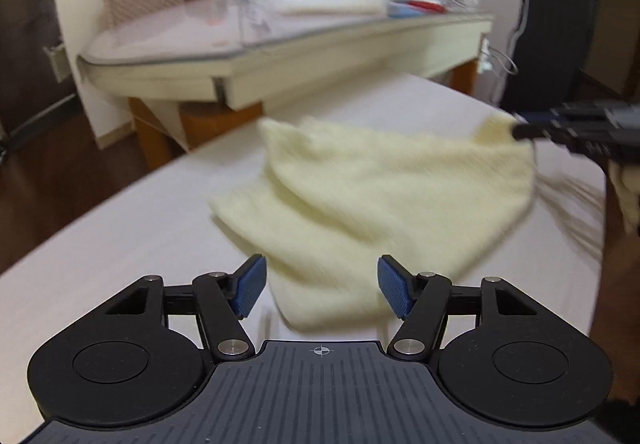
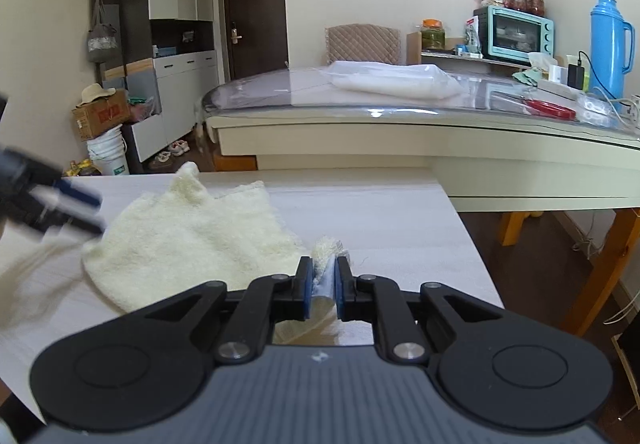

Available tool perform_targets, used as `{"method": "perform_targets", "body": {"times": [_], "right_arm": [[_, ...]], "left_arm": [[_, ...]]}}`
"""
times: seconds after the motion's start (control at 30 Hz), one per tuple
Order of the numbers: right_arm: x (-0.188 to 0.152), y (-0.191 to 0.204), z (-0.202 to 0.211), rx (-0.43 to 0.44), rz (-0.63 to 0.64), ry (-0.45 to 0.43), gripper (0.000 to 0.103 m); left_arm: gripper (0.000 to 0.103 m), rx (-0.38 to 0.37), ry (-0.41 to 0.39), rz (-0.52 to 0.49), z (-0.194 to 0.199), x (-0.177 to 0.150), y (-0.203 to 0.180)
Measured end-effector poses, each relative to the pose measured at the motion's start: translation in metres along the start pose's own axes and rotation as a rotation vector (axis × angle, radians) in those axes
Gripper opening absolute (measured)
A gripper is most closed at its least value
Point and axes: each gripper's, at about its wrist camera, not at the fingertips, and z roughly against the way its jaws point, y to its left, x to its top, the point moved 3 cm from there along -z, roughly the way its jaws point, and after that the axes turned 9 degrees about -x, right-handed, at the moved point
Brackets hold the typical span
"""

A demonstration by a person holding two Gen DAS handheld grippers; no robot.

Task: Fold towel
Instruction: 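Grasp another towel corner with the left gripper while the right gripper holds its corner, then lift and stretch the towel between both grippers, shaking it out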

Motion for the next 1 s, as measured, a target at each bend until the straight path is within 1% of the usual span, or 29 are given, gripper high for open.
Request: {"method": "perform_targets", "body": {"times": [0.03,0.1,0.13,0.17,0.23,0.33,0.4,0.53,0.6,0.67,0.73,0.8,0.83,0.9,1.0], "right_arm": [[0.000,0.002,0.000,0.004,0.001,0.001,0.016],[-0.001,0.005,0.001,0.010,0.003,0.005,0.016],[-0.002,0.006,0.001,0.013,0.002,0.005,0.016],[-0.002,0.007,0.001,0.017,0.001,0.005,0.016],[-0.002,0.008,0.002,0.025,-0.005,0.008,0.016],[-0.004,0.007,0.004,0.049,-0.033,0.022,0.014],[-0.005,0.005,0.008,0.071,-0.054,0.029,0.013],[-0.001,0.001,0.025,0.178,-0.145,0.051,0.012],[0.004,0.000,0.030,0.217,-0.182,0.050,0.011],[0.008,-0.001,0.033,0.242,-0.207,0.048,0.011],[0.013,-0.001,0.030,0.247,-0.221,0.040,0.012],[0.020,0.002,0.023,0.247,-0.224,0.034,0.012],[0.021,0.004,0.021,0.250,-0.225,0.034,0.012],[0.025,0.006,0.009,0.256,-0.251,0.055,0.012],[0.027,0.007,-0.008,0.228,-0.264,0.076,0.012]], "left_arm": [[0.064,0.000,0.003,-0.017,-0.005,0.000,-0.002],[0.055,0.011,0.010,-0.041,-0.016,0.002,-0.004],[0.047,0.014,0.004,-0.045,-0.017,0.002,-0.005],[0.032,0.017,-0.002,-0.048,-0.017,0.001,-0.007],[0.014,0.029,-0.004,-0.039,-0.016,0.002,-0.007],[0.012,0.023,0.003,-0.019,-0.007,0.003,-0.006],[0.012,0.007,0.013,-0.007,0.012,0.002,-0.009],[0.013,-0.042,0.046,0.015,0.053,0.004,-0.011],[0.014,-0.033,0.055,0.008,0.066,0.009,-0.005],[0.017,-0.015,0.060,0.005,0.076,0.015,0.002],[0.018,0.034,0.047,0.021,0.073,0.023,0.015],[0.019,0.055,0.041,0.052,0.061,0.029,0.026],[0.023,0.062,0.040,0.067,0.055,0.033,0.032],[0.024,0.083,0.049,0.084,0.042,0.037,0.040],[0.024,0.140,0.064,0.094,0.014,0.041,0.051]]}}
